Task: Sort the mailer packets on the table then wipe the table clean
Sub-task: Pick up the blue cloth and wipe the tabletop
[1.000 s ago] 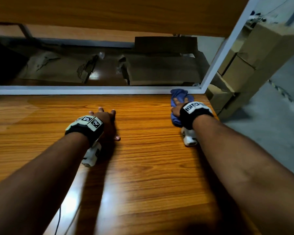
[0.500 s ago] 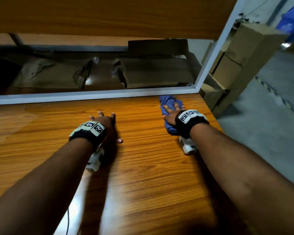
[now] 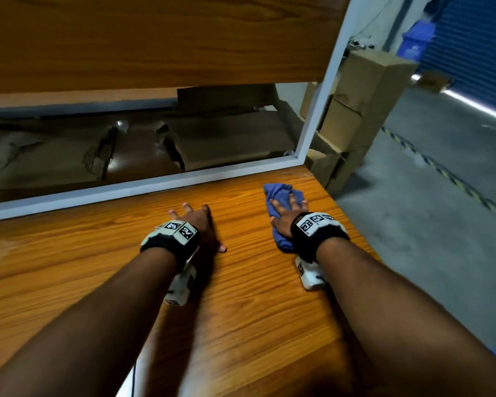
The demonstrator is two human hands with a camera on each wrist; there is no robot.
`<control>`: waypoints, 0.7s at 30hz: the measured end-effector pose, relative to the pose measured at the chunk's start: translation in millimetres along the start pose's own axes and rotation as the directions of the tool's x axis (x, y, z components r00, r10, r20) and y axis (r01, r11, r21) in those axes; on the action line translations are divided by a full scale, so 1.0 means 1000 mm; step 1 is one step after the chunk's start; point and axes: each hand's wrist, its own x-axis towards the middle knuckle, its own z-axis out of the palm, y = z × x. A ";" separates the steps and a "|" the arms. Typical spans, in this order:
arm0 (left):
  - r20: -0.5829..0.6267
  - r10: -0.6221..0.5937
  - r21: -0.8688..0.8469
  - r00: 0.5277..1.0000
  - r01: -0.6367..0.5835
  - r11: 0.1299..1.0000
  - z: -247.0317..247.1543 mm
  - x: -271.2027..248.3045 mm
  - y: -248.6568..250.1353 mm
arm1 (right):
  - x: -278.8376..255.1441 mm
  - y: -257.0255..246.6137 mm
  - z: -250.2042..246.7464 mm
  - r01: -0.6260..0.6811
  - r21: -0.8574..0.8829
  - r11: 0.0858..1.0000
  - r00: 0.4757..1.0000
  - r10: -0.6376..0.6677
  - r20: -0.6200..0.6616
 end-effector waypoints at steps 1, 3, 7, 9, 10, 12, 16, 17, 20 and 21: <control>0.005 -0.012 0.003 1.000 0.012 1.000 0.001 0.003 0.002 | 0.001 -0.003 0.001 -0.003 0.004 1.000 1.000 0.003 -0.005; 0.015 -0.028 0.008 0.999 0.028 1.000 0.001 0.006 0.007 | -0.004 -0.013 0.004 0.065 -0.013 0.998 0.998 -0.064 0.023; 0.003 -0.044 0.026 0.999 0.043 0.999 0.000 0.007 0.006 | -0.002 -0.006 -0.003 0.209 -0.075 0.975 0.978 -0.206 0.044; 0.011 -0.035 0.012 0.999 0.035 0.999 -0.001 -0.002 0.006 | 0.022 0.024 -0.012 0.146 -0.094 0.985 0.989 -0.144 0.022; 0.013 -0.032 0.011 0.999 0.031 0.999 -0.002 -0.004 0.006 | 0.035 0.040 -0.019 0.094 -0.090 0.992 0.996 -0.094 -0.001; 0.018 -0.034 0.009 0.999 0.034 0.999 -0.004 -0.007 0.008 | 0.058 0.070 -0.031 -0.010 -0.038 0.999 1.000 0.008 -0.029; 0.050 -0.058 -0.001 0.997 0.059 0.998 -0.007 -0.011 0.014 | 0.078 0.047 -0.034 0.037 0.004 0.999 0.999 -0.037 -0.023; 0.050 -0.063 -0.003 0.997 0.063 0.998 -0.008 -0.011 0.016 | 0.080 0.029 -0.031 0.115 -0.026 0.993 0.993 -0.115 -0.006; 0.030 -0.062 0.017 0.998 0.061 0.998 -0.007 -0.011 0.014 | 0.100 0.024 -0.031 0.248 -0.089 0.965 0.969 -0.246 0.039; 0.027 -0.060 0.014 0.998 0.060 0.998 -0.006 -0.010 0.013 | 0.105 0.039 -0.037 0.210 -0.107 0.972 0.978 -0.208 0.030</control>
